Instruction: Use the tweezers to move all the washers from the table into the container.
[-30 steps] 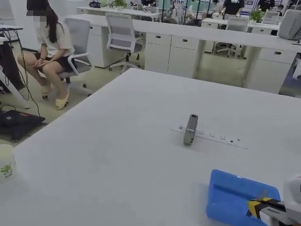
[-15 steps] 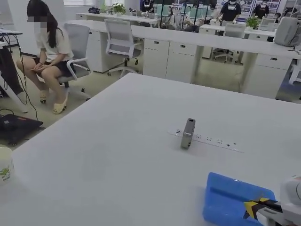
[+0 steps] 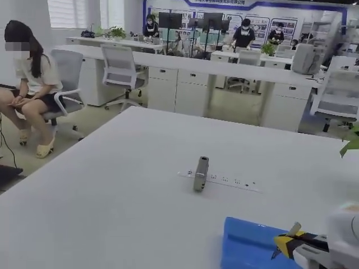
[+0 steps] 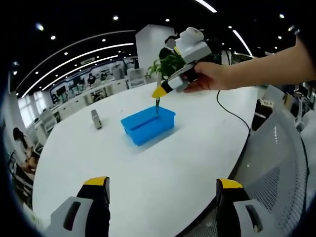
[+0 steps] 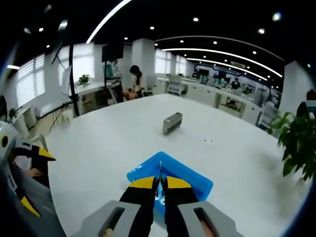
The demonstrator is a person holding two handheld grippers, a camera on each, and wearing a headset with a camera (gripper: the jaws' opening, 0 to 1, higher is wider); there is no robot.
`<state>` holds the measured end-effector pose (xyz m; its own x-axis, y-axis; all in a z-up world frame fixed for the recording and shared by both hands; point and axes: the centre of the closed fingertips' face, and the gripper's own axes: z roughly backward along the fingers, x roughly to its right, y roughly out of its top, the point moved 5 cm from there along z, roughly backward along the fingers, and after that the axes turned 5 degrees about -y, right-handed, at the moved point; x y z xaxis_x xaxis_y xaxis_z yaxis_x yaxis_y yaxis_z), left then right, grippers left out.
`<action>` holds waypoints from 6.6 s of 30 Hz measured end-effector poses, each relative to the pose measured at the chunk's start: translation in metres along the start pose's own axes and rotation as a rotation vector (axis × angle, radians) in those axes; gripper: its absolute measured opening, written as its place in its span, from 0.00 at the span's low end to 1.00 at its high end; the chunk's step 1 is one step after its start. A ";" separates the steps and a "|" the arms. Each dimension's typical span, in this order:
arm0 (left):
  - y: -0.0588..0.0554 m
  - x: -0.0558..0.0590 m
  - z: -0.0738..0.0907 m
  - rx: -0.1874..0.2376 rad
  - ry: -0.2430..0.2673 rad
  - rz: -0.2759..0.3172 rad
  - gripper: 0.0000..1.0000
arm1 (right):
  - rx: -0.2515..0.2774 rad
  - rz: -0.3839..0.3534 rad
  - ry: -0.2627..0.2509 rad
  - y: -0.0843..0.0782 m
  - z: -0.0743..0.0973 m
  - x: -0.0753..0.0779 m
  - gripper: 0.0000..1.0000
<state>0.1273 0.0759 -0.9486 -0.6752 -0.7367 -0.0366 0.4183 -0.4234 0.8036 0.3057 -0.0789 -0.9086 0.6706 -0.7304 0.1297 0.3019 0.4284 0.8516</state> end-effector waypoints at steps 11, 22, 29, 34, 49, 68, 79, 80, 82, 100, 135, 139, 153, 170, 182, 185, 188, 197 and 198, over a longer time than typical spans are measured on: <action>0.048 -0.013 0.019 0.040 -0.057 -0.033 0.81 | 0.064 0.042 0.077 0.024 0.053 -0.039 0.02; 0.104 -0.008 0.040 0.140 -0.204 -0.045 0.62 | 0.030 0.127 0.224 0.024 0.084 -0.075 0.02; 0.128 0.000 0.041 0.203 -0.409 -0.101 0.29 | -0.017 0.133 0.365 0.014 0.093 -0.092 0.02; 0.140 0.005 0.037 0.271 -0.535 -0.055 0.19 | -0.039 0.137 0.474 0.012 0.101 -0.100 0.02; 0.146 0.027 0.037 0.259 -0.742 -0.205 0.05 | -0.135 0.266 0.672 0.004 0.118 -0.123 0.03; 0.145 0.037 0.040 0.257 -0.799 -0.263 0.00 | -0.083 0.307 0.740 0.011 0.118 -0.139 0.04; 0.155 0.028 0.053 0.298 -0.806 -0.266 0.00 | -0.073 0.230 0.743 0.010 0.114 -0.144 0.15; 0.158 0.027 0.056 0.317 -0.804 -0.259 0.00 | -0.078 0.229 0.739 0.008 0.113 -0.142 0.16; 0.163 0.025 0.060 0.329 -0.814 -0.248 0.00 | -0.084 0.216 0.741 0.004 0.113 -0.141 0.16; 0.162 0.017 0.074 0.357 -0.809 -0.227 0.00 | -0.087 0.189 0.735 0.001 0.116 -0.136 0.04; 0.094 0.000 0.027 -0.145 -0.721 -0.473 0.00 | -0.338 0.554 0.675 -0.027 0.106 -0.112 0.00; 0.084 0.001 0.016 -0.196 -0.708 -0.480 0.00 | -0.346 0.563 0.682 -0.029 0.103 -0.111 0.00; 0.067 0.001 -0.023 -0.289 -0.679 -0.534 0.00 | -0.399 0.571 0.687 -0.059 0.076 -0.097 0.00; 0.042 -0.011 -0.089 -0.362 -0.635 -0.571 0.00 | -0.476 0.572 0.669 -0.107 0.023 -0.071 0.01; 0.029 -0.010 -0.113 -0.347 -0.640 -0.580 0.00 | -0.546 0.638 0.649 -0.135 0.005 -0.063 0.01; 0.026 -0.010 -0.121 -0.351 -0.639 -0.576 0.00 | -0.567 0.635 0.641 -0.139 0.001 -0.061 0.01; 0.021 -0.012 -0.126 -0.360 -0.630 -0.580 0.00 | -0.582 0.622 0.627 -0.137 -0.001 -0.060 0.02; 0.012 -0.016 -0.135 -0.344 -0.637 -0.550 0.00 | -0.622 0.617 0.623 -0.137 -0.001 -0.061 0.03; 0.011 -0.016 -0.135 -0.345 -0.641 -0.542 0.00 | -0.622 0.618 0.623 -0.137 -0.001 -0.061 0.03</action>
<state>0.2247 0.0112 -1.0197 -0.9981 0.0004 0.0624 0.0338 -0.8373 0.5457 0.2244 -0.0928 -1.0336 0.9994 0.0300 0.0177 -0.0339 0.9543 0.2968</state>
